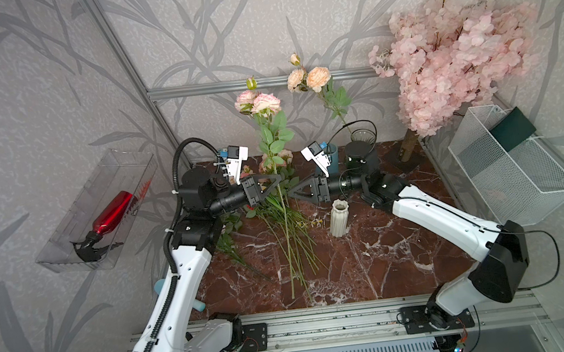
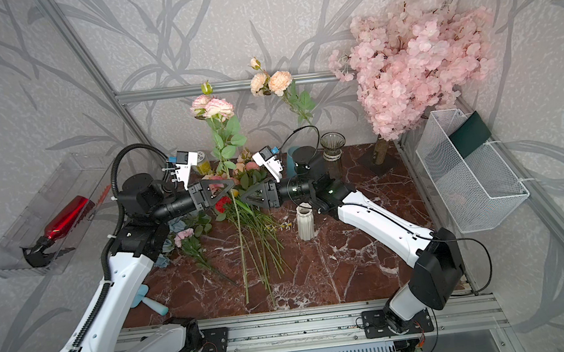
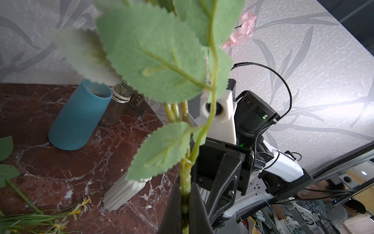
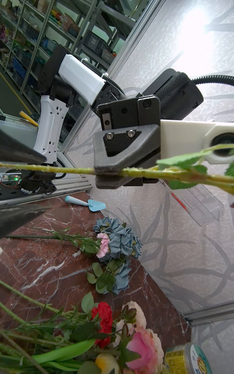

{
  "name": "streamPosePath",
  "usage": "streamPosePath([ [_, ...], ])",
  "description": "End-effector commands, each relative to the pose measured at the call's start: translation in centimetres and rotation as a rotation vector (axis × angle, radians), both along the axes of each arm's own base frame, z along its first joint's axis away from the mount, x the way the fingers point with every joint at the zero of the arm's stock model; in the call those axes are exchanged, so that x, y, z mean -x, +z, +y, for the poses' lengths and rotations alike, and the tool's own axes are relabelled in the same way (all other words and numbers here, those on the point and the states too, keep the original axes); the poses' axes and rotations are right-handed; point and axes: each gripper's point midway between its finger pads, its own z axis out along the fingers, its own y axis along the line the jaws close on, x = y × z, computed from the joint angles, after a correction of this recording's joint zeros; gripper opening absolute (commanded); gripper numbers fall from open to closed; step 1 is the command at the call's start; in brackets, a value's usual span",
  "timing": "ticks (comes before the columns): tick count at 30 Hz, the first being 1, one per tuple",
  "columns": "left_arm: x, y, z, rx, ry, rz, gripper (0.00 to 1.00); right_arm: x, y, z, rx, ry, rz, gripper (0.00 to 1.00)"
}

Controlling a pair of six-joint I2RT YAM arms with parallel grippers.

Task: Place the pink flowers into the vase
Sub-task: Pick up the flower at the center of the board.

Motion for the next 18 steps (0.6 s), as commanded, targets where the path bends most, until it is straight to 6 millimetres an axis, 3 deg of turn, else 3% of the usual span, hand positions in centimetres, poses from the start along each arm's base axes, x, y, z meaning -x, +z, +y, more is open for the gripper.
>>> streamPosePath([
  [1, 0.9, 1.1, -0.1, 0.017, -0.029, -0.05, 0.0, 0.3, 0.9, 0.7, -0.044, 0.027, -0.012, 0.33],
  [18, 0.7, 0.8, 0.0, 0.01, -0.021, -0.046, 0.0, 0.9, 0.7, 1.9, -0.089, 0.071, 0.034, 0.29],
])
